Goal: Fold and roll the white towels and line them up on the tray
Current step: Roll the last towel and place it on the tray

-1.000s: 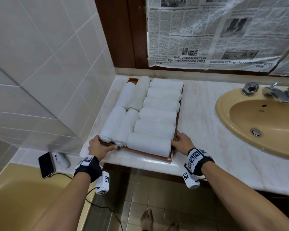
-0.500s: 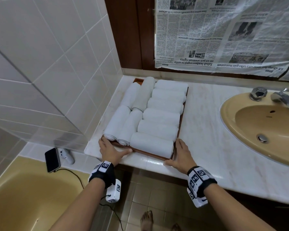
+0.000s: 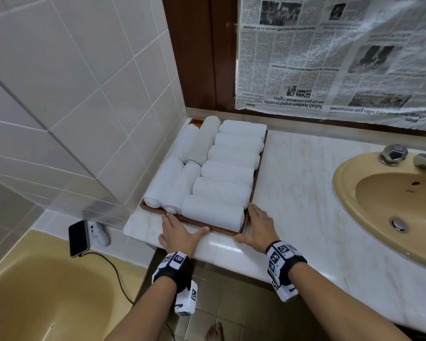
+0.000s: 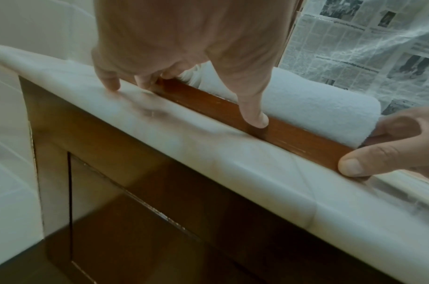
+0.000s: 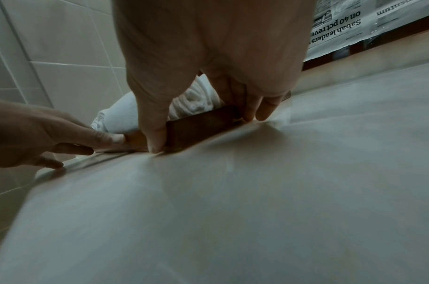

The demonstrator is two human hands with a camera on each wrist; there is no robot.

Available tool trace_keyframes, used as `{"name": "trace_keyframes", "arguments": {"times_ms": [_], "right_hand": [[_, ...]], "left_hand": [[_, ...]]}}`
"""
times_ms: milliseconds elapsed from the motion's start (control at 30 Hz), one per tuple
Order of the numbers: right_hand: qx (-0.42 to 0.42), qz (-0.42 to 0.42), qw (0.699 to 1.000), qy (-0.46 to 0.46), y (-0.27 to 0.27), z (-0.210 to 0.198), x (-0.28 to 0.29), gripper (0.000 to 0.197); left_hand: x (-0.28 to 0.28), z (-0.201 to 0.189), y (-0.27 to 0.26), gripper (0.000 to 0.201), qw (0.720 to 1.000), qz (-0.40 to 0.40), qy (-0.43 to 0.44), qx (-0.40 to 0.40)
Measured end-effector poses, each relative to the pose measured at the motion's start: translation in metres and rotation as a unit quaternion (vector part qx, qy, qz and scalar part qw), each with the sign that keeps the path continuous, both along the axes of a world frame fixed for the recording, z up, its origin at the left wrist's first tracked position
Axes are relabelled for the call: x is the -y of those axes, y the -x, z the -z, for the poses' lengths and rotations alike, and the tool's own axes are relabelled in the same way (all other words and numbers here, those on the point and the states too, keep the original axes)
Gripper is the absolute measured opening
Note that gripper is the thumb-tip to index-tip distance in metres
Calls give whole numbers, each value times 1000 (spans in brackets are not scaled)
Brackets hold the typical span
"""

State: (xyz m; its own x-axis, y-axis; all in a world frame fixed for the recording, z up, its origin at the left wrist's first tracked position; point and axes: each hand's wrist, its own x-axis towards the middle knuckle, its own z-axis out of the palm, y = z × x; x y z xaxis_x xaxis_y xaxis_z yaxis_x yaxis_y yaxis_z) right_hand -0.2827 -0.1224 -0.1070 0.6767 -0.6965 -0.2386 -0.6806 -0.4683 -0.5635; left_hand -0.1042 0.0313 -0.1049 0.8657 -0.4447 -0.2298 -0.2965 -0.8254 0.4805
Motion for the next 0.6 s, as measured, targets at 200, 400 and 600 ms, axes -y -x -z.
{"name": "trace_keyframes", "arguments": {"times_ms": [200,400,600], "right_hand": [[32,7,999,-17,-23,1,10,120],[47,25,998,-37,-37,-1,23,124],[47,23,998,-31,-41,-2,34,124]], "left_hand": [[10,4,-26,136,1000,-6,12,-10],[22,5,-33,137,999,-17,24,-17],[33,6,-39,137,999,-13,36,-31]]}}
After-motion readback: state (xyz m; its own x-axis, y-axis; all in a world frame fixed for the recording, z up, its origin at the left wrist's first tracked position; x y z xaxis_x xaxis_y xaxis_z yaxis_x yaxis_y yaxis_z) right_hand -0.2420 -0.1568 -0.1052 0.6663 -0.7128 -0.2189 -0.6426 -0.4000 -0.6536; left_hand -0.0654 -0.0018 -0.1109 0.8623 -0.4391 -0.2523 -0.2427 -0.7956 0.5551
